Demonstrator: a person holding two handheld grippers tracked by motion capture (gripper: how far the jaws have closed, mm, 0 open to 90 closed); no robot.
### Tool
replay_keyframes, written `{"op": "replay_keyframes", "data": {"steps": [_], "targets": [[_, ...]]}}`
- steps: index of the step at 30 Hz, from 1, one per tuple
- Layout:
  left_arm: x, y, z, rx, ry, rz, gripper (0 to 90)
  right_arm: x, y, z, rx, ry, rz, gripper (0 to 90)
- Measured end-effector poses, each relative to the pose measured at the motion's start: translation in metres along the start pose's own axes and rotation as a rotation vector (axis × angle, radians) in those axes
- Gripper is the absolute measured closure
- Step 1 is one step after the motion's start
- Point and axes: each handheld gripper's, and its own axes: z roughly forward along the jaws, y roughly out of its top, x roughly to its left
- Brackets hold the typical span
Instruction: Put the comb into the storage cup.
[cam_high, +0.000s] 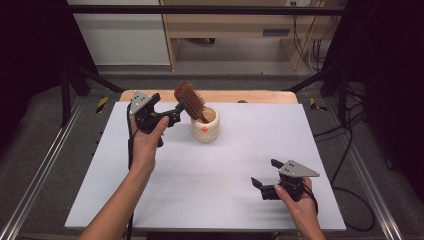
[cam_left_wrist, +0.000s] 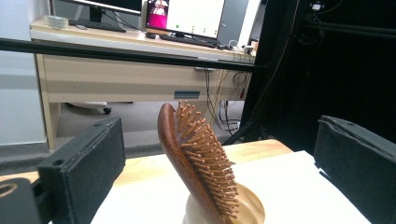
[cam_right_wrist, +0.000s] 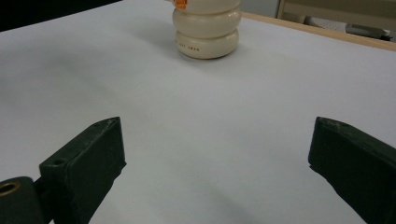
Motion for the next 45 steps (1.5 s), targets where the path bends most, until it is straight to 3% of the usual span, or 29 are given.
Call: {"op": "replay_keyframes", "data": {"steps": [23, 45], "targets": [[0.012, 0.01, -0.019, -0.001, 0.013, 0.033, 1.7, 0.0, 0.0, -0.001, -0.001, -0.005, 0.0, 4.1], [0.018, 0.013, -0.041, 0.025, -0.008, 0.064, 1.6, -0.001, 0.0, -0.002, -0.005, -0.012, 0.0, 4.1]]}}
